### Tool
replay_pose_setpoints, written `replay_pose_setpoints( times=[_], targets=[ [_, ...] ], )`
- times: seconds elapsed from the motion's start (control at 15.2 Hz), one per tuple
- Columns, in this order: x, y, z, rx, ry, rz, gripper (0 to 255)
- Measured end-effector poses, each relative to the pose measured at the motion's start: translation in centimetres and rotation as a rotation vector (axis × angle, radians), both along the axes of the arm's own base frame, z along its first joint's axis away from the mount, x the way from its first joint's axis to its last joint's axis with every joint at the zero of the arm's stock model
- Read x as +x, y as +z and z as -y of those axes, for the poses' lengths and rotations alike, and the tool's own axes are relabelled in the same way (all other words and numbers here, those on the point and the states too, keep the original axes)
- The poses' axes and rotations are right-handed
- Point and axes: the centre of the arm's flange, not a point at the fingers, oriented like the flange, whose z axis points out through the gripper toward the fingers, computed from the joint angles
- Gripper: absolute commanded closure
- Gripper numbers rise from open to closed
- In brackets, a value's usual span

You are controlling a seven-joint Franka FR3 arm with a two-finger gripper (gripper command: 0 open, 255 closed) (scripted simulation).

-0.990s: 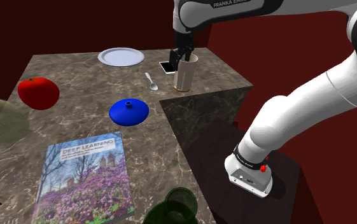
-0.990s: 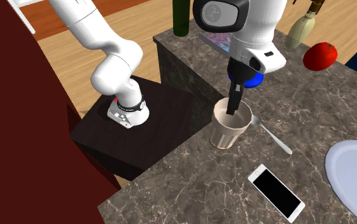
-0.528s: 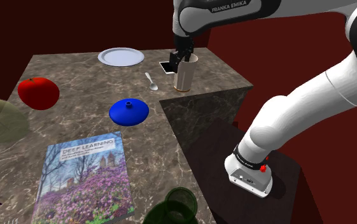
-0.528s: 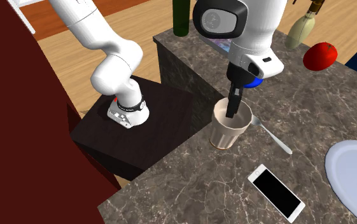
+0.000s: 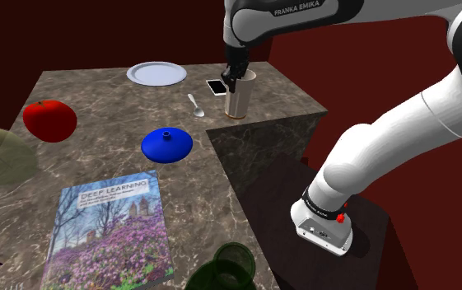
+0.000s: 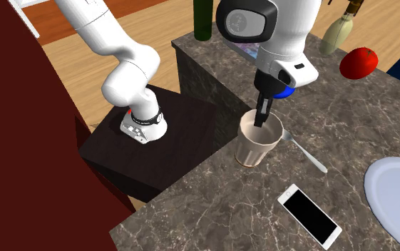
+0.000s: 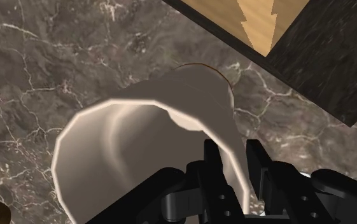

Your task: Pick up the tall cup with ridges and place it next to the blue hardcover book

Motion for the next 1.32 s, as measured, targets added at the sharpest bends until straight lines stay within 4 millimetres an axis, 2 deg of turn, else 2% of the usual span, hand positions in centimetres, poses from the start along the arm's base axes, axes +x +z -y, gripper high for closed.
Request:
replay_pose_setpoints(
  times=[0.4,1.32],
  targets=[
    [-0.1,0.5,0.1,0.000,-0.001,-0.003,255],
    [0.0,7.7,0.1,0.000,-0.001,-0.004,255]
  ],
)
